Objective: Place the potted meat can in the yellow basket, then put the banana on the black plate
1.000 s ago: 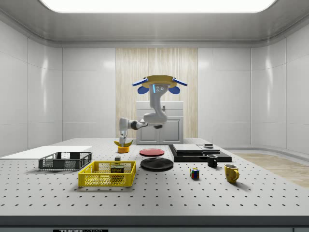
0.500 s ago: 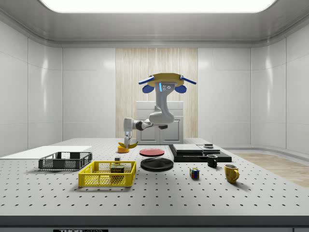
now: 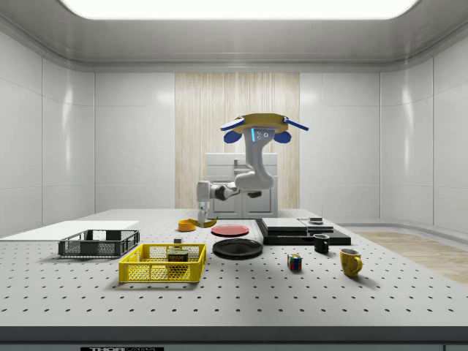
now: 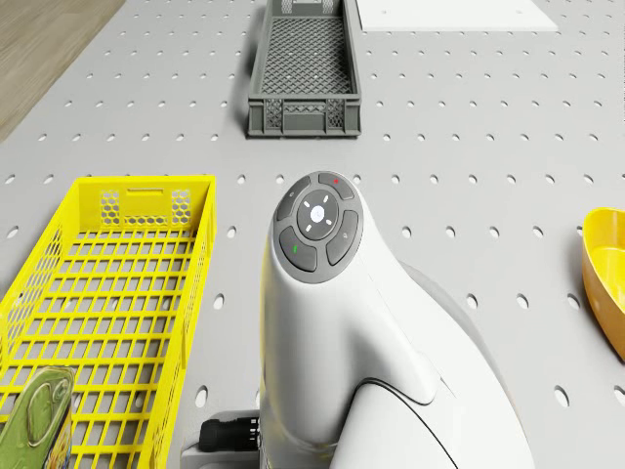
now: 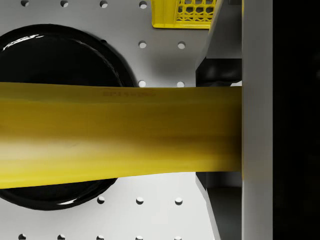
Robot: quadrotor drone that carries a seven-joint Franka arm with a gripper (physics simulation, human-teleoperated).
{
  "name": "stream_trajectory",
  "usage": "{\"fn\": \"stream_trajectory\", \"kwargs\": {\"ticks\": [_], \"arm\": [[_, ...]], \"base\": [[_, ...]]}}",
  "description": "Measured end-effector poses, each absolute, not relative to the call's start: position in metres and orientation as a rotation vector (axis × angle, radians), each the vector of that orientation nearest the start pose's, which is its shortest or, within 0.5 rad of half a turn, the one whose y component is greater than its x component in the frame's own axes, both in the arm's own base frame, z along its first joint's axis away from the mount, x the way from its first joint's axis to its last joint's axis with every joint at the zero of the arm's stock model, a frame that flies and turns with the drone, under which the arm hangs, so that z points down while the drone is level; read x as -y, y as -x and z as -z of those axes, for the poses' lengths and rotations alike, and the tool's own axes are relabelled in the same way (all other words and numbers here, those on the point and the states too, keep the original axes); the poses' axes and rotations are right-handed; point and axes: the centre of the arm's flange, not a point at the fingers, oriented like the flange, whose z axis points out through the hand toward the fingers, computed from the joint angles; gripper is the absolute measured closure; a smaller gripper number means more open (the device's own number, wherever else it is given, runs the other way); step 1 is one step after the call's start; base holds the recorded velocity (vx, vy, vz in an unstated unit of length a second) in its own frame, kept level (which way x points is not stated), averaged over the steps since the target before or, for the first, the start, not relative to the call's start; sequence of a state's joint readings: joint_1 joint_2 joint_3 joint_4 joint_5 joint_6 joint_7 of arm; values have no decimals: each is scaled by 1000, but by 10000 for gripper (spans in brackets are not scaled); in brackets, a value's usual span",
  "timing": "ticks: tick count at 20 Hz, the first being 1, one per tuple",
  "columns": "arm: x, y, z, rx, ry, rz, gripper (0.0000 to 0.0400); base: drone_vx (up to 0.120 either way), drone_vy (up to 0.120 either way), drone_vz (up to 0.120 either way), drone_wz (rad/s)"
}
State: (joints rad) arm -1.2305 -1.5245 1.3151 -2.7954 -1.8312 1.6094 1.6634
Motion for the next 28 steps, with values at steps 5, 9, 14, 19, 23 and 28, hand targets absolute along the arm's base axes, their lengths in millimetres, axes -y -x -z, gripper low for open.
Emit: {"fn": "stream_trajectory", "kwargs": {"ticks": [5, 9, 14, 19, 23, 28], "arm": [[-6, -327, -513, -3, 5, -768, 206], [-6, -327, -513, -3, 5, -768, 206], [-6, -327, -513, -3, 5, -768, 206], [-6, -327, -513, -3, 5, -768, 206], [-6, -327, -513, -3, 5, -768, 206], [-6, -327, -513, -3, 5, -768, 206]], "base": [[-120, 0, -80, 0], [-120, 0, 0, 0], [-120, 0, 0, 0], [-120, 0, 0, 0], [-120, 0, 0, 0], [-120, 0, 0, 0]]}}
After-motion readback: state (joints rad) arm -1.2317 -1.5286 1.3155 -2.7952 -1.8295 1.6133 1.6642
